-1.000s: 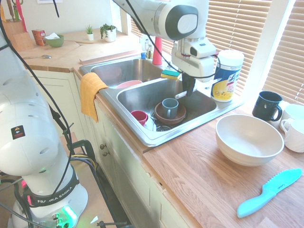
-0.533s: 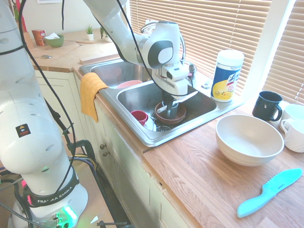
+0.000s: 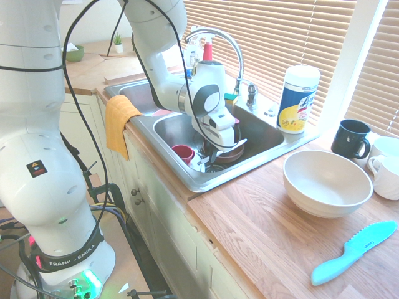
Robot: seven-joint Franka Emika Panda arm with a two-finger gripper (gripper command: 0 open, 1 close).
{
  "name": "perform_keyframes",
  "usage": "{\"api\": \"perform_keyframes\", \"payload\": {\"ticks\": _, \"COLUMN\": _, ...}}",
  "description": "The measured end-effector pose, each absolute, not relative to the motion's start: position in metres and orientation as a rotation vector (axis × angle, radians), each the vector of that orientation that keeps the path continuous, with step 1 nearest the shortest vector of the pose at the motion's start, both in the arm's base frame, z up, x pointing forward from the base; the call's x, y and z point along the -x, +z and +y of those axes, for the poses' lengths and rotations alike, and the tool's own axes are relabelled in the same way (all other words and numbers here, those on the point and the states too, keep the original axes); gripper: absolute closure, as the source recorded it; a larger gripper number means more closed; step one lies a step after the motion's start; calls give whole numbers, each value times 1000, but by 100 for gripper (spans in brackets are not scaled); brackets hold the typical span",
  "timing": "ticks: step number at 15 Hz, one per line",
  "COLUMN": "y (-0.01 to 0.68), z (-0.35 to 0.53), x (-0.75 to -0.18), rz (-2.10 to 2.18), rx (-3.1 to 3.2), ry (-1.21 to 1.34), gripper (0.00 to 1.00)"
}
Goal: Put the knife into the sink
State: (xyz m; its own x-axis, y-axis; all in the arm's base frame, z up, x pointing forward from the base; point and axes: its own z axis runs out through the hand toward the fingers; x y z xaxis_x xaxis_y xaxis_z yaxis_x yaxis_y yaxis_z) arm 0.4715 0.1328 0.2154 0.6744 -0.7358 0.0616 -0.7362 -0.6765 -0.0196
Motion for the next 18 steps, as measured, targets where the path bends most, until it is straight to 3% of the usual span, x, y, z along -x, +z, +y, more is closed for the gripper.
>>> {"api": "perform_keyframes", "payload": {"ticks": 15, "y": 133, "z": 134, "x": -515, "rz": -1357, "rx": -2841, "ry": 38, "gripper": 100}}
{"api": "perform_keyframes", "payload": {"ticks": 16, "y": 133, "z": 133, "x": -515, "rz": -1357, "rx": -2841, "ry": 38, "gripper": 0}}
{"api": "perform_keyframes", "payload": {"ticks": 18, "y": 133, "z": 135, "x": -515, "rz": -1354, "rx": -2844, "ry": 36, "gripper": 0}}
